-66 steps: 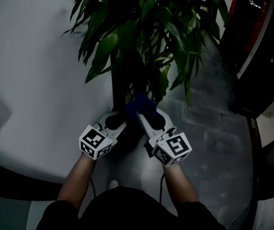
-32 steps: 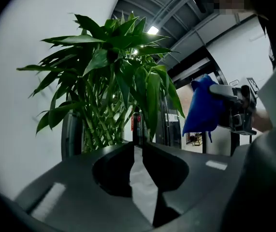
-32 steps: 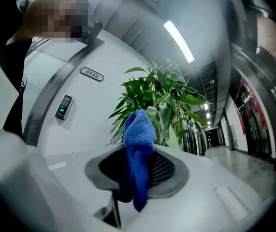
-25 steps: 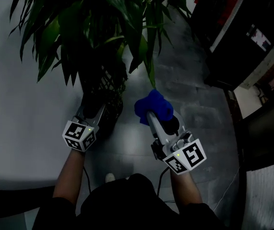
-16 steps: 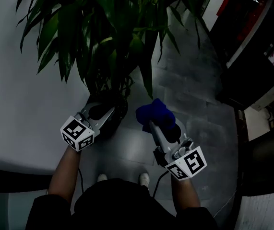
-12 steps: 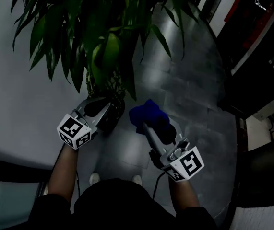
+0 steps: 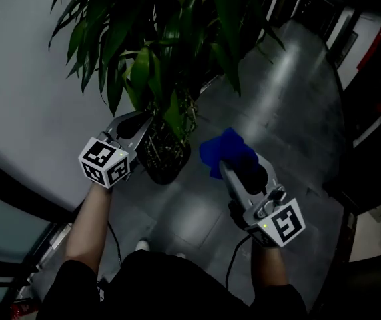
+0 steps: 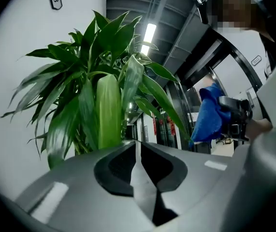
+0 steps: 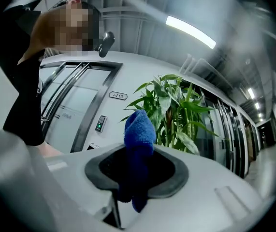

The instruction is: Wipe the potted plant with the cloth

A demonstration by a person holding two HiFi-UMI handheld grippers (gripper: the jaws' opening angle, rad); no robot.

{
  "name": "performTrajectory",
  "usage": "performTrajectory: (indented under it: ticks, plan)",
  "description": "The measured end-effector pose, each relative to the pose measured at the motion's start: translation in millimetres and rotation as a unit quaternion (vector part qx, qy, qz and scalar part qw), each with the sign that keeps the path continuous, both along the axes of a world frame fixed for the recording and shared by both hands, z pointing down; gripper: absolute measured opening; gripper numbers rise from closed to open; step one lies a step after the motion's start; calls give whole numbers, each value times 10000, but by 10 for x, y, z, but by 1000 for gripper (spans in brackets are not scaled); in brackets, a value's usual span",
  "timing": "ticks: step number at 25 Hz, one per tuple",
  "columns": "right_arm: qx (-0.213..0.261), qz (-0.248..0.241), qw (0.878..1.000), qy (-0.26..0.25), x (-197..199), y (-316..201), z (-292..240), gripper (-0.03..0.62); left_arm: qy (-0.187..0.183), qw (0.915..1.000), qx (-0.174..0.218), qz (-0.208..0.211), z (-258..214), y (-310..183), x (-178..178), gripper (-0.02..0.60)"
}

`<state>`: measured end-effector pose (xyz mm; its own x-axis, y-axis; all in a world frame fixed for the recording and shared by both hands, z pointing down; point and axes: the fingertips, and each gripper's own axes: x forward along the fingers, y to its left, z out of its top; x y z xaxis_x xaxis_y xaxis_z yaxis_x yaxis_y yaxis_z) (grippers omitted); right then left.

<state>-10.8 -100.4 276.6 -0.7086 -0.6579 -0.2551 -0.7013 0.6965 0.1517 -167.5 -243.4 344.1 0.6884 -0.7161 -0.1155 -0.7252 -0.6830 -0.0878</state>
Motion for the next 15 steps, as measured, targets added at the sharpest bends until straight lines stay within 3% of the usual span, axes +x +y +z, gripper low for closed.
performTrajectory:
  ticks: [5, 9, 15]
  plan:
    - [478, 250, 9983, 199, -76, -251, -410, 111, -120, 9998, 153, 22, -253, -71, 36, 41]
    - [835, 204, 9959, 278, -378, -479, -854, 111, -87, 9996, 271, -61, -557, -173, 61, 41]
    - [1224, 228, 9912, 449, -869, -671, -1332, 112, -130, 9983, 545, 158, -730, -60, 241, 41]
